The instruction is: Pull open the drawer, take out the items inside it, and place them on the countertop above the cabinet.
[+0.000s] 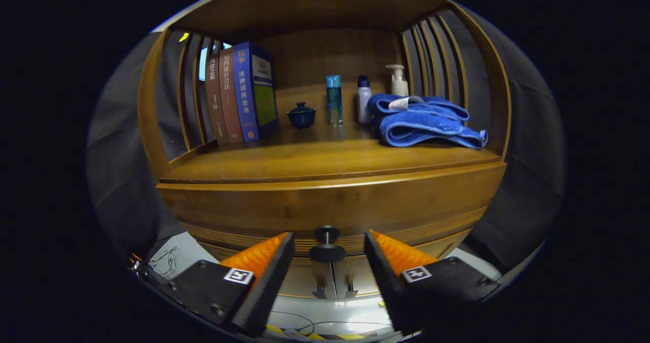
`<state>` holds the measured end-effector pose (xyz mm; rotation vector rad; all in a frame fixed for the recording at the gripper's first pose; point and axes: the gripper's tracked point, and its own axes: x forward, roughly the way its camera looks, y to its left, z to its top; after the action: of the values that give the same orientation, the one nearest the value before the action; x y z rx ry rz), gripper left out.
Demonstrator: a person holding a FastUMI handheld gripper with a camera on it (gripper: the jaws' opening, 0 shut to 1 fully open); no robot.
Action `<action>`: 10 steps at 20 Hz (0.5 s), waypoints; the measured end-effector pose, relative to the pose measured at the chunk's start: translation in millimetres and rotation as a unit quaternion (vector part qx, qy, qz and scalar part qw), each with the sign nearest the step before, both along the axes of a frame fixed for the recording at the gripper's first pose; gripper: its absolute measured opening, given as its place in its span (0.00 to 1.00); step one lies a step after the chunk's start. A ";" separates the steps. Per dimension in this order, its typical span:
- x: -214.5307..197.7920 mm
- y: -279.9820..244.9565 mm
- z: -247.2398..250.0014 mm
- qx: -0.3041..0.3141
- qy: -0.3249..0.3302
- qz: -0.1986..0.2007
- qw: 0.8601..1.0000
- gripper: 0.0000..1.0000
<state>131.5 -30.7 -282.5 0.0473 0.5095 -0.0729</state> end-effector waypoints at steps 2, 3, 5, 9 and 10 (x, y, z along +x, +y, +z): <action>2.0 0.7 -11.4 -0.002 0.017 0.003 1.000 0.69; 6.1 1.7 -19.1 -0.002 0.023 0.005 1.000 0.60; 5.3 2.7 -19.5 0.002 0.025 0.004 1.000 0.60; 5.9 0.7 -22.4 0.003 0.026 0.004 1.000 0.42; 6.0 1.3 -23.3 0.000 0.028 0.005 1.000 0.33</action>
<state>137.4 -29.4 -305.8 0.0433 0.5659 -0.0647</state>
